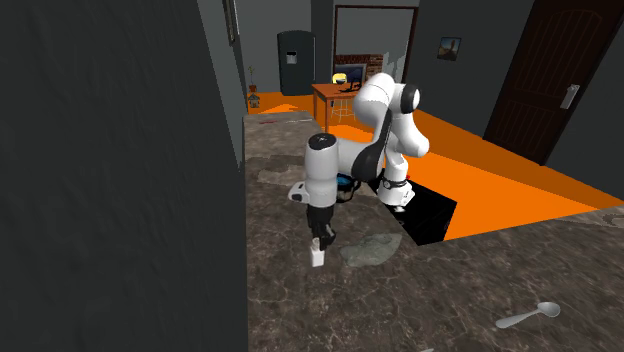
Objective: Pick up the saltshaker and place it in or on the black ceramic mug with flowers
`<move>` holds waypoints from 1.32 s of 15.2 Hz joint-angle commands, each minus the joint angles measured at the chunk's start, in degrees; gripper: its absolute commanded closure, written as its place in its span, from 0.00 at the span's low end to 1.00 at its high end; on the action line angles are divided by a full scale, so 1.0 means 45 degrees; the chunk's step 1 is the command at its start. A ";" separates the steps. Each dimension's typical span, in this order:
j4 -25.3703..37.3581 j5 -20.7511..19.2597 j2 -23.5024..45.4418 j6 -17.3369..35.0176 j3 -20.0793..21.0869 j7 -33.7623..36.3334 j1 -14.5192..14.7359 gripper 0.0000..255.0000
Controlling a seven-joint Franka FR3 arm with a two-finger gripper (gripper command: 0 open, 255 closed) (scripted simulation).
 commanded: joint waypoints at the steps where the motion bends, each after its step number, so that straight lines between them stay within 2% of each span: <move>1: 0.0185 0.0031 -0.0104 -0.0289 0.0015 -0.0027 -0.0007 1.00; 20: 0.2968 0.0152 -0.0424 -0.3377 0.0097 -0.0149 0.0110 1.00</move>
